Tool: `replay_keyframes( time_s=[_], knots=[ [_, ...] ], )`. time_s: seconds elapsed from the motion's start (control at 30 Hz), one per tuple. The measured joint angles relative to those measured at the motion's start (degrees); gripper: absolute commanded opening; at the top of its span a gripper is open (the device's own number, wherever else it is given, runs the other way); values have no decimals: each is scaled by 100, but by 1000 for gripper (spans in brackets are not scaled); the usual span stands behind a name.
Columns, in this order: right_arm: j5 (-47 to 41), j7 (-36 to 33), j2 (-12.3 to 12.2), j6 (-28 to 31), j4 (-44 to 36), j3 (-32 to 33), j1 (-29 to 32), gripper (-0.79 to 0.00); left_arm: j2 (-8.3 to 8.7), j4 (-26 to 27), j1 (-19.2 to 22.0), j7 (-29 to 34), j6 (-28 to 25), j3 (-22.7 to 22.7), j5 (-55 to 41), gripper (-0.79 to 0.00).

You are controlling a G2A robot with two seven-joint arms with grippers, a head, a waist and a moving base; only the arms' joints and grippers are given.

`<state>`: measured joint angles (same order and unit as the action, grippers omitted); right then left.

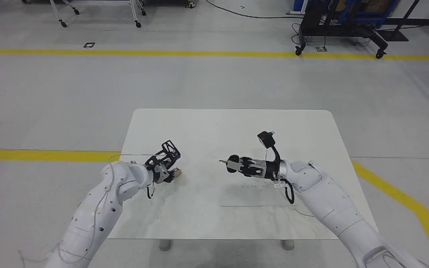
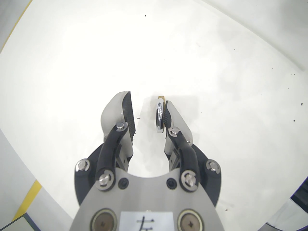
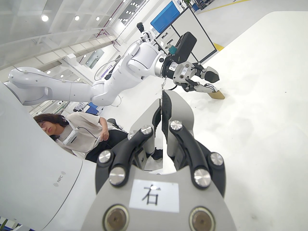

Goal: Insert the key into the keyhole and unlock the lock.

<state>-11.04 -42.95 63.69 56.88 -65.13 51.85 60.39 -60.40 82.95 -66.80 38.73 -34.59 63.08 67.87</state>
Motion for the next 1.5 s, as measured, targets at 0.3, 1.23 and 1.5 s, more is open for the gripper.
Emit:
replay_keyframes(
  time_s=[0.3, 1.23, 1.5],
  knots=[
    [0, 0, 0, 0, 0, 0, 0, -785, 6, -27, 40, 4, 19, -16, 74, -785],
    [0, 0, 0, 0, 0, 0, 0, -785, 102, 290, -162, 277, -170, 141, -185, -665],
    [0, 0, 0, 0, 0, 0, 0, -785, 141, 391, -225, 368, -225, 204, -193, -591]
  ],
)
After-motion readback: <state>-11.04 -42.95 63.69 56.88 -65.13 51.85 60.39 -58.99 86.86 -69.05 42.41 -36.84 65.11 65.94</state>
